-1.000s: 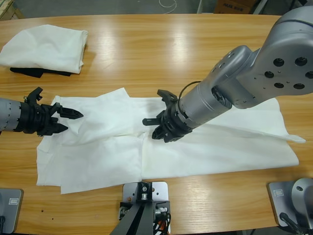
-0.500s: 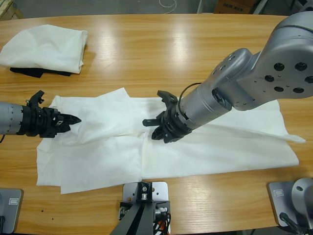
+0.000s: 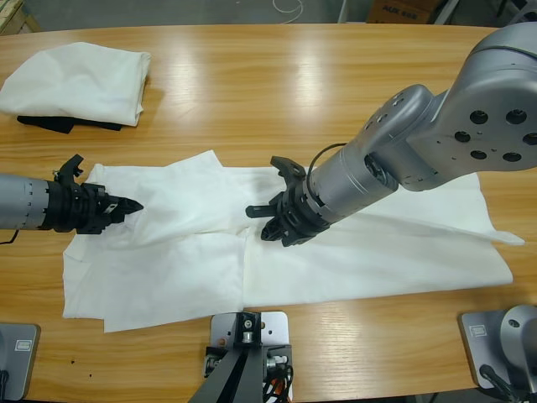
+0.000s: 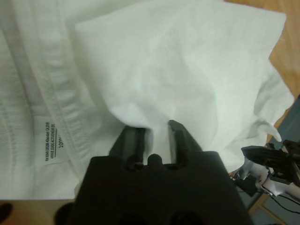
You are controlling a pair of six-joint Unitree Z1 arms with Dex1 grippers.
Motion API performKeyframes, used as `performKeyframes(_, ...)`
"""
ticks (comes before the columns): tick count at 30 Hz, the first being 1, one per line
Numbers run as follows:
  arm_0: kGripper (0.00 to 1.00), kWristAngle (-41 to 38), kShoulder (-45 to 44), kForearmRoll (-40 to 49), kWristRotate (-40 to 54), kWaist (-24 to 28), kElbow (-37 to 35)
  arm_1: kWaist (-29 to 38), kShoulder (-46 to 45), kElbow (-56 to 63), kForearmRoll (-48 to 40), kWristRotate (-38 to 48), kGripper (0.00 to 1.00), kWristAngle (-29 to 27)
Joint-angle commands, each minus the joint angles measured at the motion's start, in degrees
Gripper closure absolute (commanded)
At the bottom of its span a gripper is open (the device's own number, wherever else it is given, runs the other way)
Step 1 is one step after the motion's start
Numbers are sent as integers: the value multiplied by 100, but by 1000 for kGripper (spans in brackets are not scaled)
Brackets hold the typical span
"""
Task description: Fold clothes
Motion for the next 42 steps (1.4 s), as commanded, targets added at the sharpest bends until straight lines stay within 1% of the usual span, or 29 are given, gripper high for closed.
performKeyframes(1,1000,24,99,-84,35,-85,220,46,-394,46,-89,-59,56,-353)
performKeyframes(6,1000,10,-5,-70,35,-68,201,46,-446,-287,-120,-282,50,-533)
performKeyframes(12,1000,-66,-26,-40,35,-59,173,37,135,-610,-129,-584,59,-225)
performKeyframes(19,1000,-62,-102,32,60,-3,157,20,149,-593,-55,-584,59,-216)
performKeyframes(22,1000,-73,-281,602,290,-12,-189,-117,179,-519,-52,-605,59,-241)
performKeyframes(24,1000,-82,-400,1020,504,-31,-439,-154,222,-533,-180,-820,60,-197)
performKeyframes(26,1000,-87,-434,1576,833,-94,-806,-173,301,-568,-412,-1015,90,-100)
performKeyframes(29,1000,-212,-284,2293,1366,-149,-1351,-312,473,-594,-511,-1126,92,149)
performKeyframes(32,1000,-433,-70,2811,1772,-221,-1796,-398,483,-543,-497,-1164,92,188)
performKeyframes(36,1000,-795,79,3051,1898,-330,-1944,-469,508,-498,-497,-1219,92,179)
performKeyframes(42,1000,-846,-17,3212,1919,-340,-1944,-472,791,-519,-681,-1243,92,274)
